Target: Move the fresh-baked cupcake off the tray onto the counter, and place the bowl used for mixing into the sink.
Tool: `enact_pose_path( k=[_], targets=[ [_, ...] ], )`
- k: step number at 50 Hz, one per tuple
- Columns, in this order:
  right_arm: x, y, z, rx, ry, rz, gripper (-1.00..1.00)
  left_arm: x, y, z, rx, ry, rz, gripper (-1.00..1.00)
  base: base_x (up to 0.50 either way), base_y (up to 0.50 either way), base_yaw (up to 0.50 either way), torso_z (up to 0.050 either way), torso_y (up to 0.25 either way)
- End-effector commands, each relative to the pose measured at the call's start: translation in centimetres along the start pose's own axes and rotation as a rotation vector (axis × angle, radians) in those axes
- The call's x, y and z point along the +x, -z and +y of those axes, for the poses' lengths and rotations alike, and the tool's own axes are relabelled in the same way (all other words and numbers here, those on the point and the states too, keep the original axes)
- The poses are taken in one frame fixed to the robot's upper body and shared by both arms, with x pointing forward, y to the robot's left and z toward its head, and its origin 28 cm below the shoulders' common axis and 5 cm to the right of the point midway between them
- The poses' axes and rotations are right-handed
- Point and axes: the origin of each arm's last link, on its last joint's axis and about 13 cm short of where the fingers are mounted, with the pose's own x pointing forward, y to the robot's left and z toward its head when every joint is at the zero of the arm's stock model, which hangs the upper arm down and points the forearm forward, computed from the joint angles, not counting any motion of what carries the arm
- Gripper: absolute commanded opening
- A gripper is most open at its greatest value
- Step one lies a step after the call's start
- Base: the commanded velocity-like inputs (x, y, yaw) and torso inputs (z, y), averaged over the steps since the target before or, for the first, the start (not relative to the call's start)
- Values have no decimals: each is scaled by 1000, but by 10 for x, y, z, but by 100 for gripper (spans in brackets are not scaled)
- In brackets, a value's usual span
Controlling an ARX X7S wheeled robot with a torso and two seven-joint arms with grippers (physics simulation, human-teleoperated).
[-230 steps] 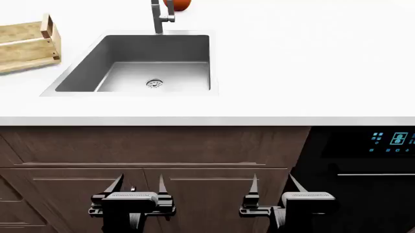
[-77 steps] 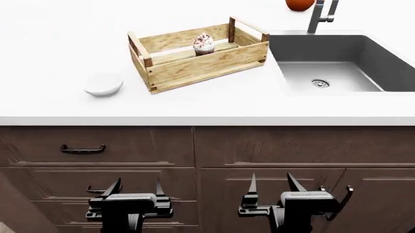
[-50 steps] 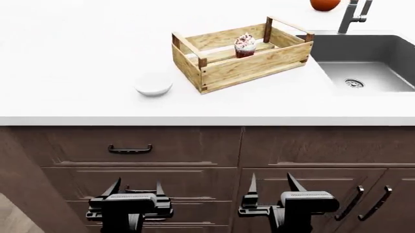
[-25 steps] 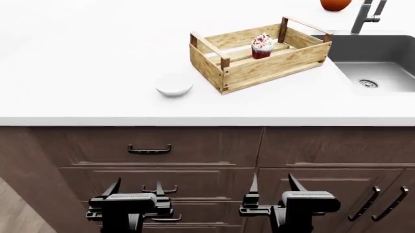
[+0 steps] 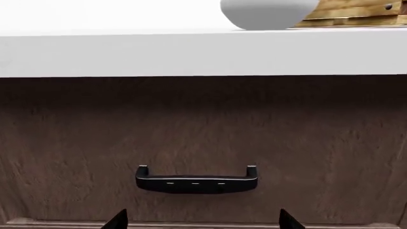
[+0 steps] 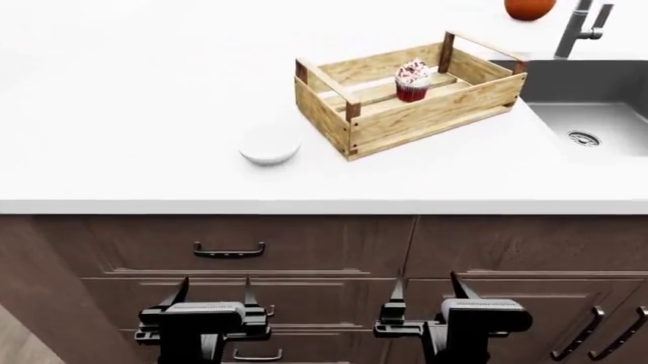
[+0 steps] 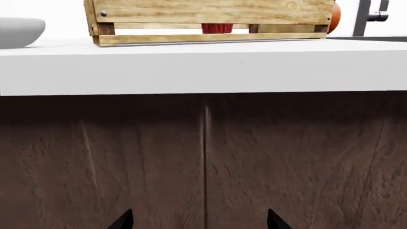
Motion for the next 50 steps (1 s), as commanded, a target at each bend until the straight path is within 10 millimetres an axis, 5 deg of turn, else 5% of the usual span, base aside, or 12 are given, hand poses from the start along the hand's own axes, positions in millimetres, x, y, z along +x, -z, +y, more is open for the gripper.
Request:
enact_pose_path(
  k=[1, 50],
  targets=[
    [0, 0, 0, 1, 0, 1, 100, 0, 0, 0, 0, 1, 0, 100, 121, 0, 0, 0, 0],
    [0, 0, 0, 2, -6, 1, 100, 1, 0, 0, 1, 2, 1, 100, 120, 0, 0, 0, 0]
  ],
)
